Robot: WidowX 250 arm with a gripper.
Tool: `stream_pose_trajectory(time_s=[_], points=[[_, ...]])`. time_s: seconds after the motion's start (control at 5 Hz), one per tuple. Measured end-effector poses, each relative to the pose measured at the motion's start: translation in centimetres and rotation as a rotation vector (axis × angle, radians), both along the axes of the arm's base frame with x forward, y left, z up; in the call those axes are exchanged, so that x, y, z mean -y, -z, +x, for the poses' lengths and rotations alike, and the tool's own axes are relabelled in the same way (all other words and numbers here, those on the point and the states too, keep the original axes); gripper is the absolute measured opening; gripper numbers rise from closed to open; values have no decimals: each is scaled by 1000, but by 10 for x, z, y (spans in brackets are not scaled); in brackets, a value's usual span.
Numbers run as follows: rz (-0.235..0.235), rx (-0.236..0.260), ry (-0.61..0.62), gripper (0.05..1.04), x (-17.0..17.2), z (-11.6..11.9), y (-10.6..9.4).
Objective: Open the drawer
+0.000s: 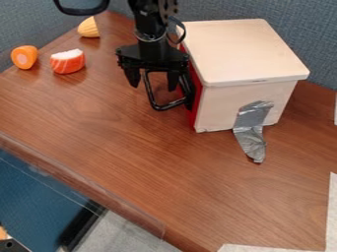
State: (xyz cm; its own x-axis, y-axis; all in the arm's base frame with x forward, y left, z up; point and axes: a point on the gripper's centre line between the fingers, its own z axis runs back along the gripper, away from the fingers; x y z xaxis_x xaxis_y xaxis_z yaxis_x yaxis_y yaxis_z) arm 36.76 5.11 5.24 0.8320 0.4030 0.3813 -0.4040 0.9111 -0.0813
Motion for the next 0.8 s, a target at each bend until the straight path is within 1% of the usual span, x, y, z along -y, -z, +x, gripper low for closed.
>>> stream_pose_trajectory(time_s=[0.2,0.4,0.6,0.8], points=[[-3,-6,2,952,0,1,7],[13,-12,-11,664,-2,-3,11],[10,-30,-17,354,-1,-10,17],[-45,-41,-62,228,0,-16,21]])
